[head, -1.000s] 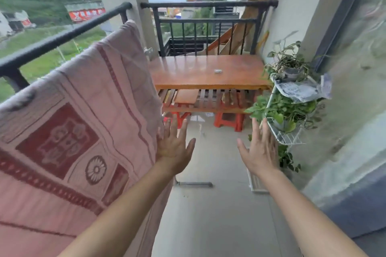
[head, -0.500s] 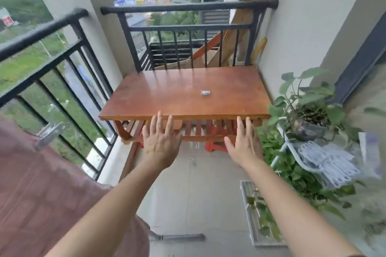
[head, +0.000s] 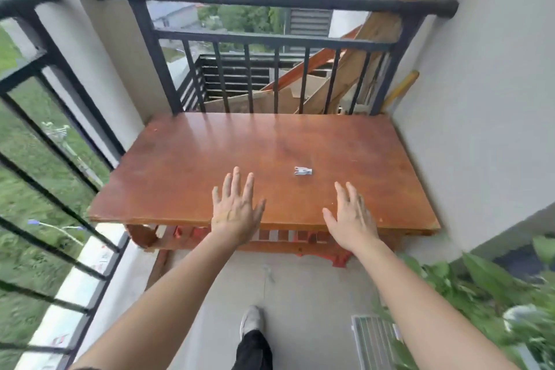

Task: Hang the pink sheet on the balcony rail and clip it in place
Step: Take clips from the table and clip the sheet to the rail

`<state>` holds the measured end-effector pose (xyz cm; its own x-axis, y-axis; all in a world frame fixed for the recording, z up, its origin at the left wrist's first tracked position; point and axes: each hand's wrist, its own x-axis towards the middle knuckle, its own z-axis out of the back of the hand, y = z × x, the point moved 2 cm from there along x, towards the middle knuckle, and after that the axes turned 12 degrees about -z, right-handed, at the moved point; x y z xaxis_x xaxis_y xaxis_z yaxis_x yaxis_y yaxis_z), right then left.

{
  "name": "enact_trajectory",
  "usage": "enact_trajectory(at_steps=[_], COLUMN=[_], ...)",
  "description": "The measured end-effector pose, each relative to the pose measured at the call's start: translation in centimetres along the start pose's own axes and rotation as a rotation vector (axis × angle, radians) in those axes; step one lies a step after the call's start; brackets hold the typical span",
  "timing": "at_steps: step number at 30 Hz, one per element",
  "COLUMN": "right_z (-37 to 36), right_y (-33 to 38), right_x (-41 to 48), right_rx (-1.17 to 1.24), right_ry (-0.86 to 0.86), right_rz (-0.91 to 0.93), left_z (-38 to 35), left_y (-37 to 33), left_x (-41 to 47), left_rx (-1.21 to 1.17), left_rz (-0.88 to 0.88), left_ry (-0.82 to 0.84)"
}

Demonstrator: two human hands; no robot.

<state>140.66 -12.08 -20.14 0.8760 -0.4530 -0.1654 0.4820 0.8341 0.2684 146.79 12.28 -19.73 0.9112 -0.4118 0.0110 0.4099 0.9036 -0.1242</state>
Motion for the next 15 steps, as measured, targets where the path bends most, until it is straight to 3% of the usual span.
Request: enact_trajectory(at_steps=[6,15], right_z=[-2.6,-9.5], right_y=[4.5,6.9], right_x=[11.0,23.7], right_rx=[-0.087,-0.236], right_ry=[0.118,0.281], right_rz=[-0.097,-0.009], left_z=[-4.2,-13.0], left_y=[4.6,6.1], left_x=[11.2,19.3], left_rx=[-0.021,-0.14], left_rz=[-0.049,0.017], left_ry=[0.172,0.457])
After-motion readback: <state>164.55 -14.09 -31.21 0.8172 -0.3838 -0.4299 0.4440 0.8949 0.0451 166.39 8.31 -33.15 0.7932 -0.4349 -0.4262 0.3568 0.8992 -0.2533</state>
